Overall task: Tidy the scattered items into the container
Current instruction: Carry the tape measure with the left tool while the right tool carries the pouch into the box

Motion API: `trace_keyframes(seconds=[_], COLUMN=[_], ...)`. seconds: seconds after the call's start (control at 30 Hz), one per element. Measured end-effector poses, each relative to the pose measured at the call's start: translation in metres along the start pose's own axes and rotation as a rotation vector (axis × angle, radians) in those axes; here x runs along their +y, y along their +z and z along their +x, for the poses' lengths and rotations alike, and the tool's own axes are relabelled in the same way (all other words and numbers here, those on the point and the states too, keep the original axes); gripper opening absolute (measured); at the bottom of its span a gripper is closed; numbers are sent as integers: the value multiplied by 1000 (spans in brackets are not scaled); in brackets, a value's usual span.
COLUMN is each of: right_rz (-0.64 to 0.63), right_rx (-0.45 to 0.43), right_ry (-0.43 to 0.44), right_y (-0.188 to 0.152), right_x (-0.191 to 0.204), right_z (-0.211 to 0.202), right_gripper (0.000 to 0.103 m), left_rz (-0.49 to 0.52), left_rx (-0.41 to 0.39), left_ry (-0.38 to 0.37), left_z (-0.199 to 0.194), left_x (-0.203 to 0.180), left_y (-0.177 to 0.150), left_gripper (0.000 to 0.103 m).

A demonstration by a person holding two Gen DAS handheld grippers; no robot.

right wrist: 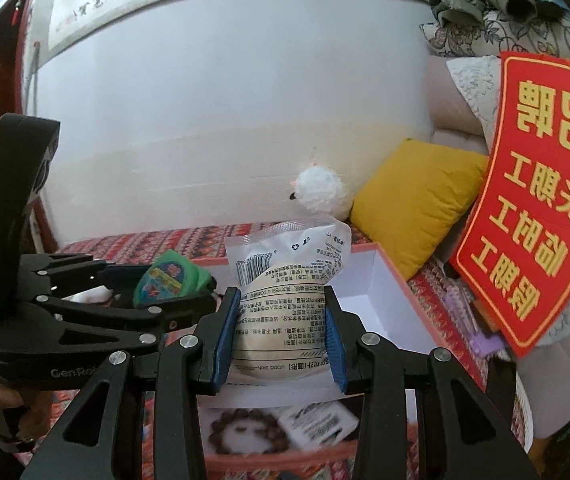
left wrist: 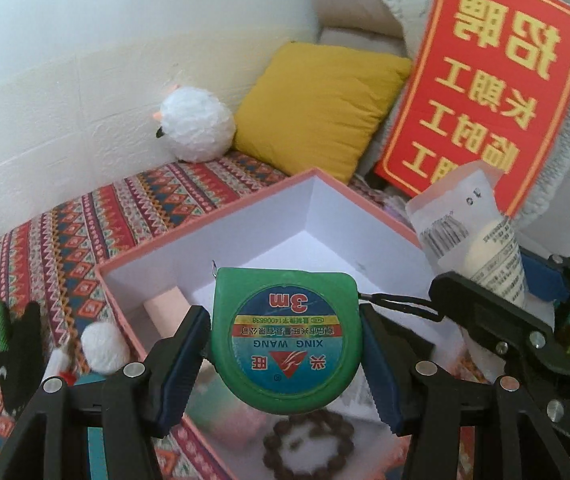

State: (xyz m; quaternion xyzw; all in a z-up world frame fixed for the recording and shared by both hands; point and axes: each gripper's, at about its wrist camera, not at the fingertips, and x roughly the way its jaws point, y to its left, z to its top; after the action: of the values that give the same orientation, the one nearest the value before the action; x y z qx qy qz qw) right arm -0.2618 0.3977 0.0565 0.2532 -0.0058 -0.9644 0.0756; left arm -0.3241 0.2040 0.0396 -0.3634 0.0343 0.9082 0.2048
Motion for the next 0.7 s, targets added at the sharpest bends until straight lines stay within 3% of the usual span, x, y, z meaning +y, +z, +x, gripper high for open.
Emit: trace_keyframes(seconds=[0.17, 0.27, 0.3, 0.33, 0.43, 0.7], right_rz=[5, 23, 38, 57, 90, 85], right_rx=[-3, -1, -9, -18, -6, -12], right_ry=[-24, -82, -98, -104, -113, -109], right_y=[17, 20, 19, 18, 15, 8], right_x=[-16, -26, -29, -34, -43, -21], right_z=[41, 57, 58, 59, 60, 28], right_gripper=[44, 73, 86, 92, 94, 94], left_rz=[-22, -56, -74, -92, -131, -98], left_rx=[7, -4, -11, -18, -50, -90], left_ry=[18, 76, 75, 74, 44, 73], left_z=[31, 43, 43, 44, 34, -5], left_x=[15, 27, 32, 38, 50, 48], left_y=[18, 27, 29, 31, 33, 23], left_gripper=[62, 77, 88, 98, 101, 101])
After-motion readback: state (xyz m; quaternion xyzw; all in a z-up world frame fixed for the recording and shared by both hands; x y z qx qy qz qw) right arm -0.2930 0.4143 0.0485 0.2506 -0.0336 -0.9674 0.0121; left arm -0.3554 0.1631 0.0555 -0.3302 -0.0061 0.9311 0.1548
